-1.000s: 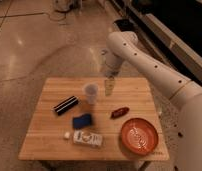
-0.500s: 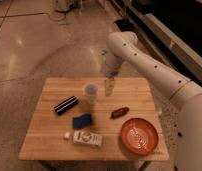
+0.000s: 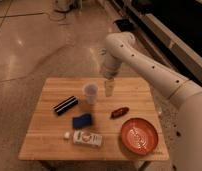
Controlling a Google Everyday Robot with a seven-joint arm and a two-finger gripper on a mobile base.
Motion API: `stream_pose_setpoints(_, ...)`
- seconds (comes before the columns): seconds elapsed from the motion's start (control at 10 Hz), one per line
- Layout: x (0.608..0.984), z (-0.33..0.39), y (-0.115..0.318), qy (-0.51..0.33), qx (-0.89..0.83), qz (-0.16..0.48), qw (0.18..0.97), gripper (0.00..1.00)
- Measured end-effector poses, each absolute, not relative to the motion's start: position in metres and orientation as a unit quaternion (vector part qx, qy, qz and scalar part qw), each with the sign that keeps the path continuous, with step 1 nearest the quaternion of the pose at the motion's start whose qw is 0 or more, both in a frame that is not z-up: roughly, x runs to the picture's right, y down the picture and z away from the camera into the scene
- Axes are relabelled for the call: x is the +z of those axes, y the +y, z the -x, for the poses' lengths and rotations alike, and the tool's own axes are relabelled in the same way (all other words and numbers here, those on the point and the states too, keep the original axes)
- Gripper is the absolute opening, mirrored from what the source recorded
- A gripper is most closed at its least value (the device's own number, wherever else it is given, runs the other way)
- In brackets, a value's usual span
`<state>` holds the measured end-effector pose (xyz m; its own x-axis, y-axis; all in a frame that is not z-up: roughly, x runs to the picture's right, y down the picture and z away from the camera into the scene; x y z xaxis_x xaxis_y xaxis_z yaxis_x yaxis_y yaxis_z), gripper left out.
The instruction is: Place the ceramic cup in the ceramic bowl
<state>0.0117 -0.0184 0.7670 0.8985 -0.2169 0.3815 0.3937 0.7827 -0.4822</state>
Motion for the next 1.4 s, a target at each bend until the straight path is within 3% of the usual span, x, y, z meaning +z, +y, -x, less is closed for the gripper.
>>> stream_pose_setpoints(0.4, 0.794, 0.008, -0.009, -0.126, -0.219, 0.251, 0.934, 0.8)
stream_pose_setpoints(1.2, 0.841, 0.031, 0.051, -0.124, -0.234, 0.267, 0.927, 0.8)
stream_pose_setpoints(1.3, 0.847, 0.028, 0.052, -0.122, -0.232, 0.265, 0.928, 0.79)
stream_pose_setpoints(1.4, 0.852, 0.023, 0.053, -0.118, -0.228, 0.265, 0.93, 0.72)
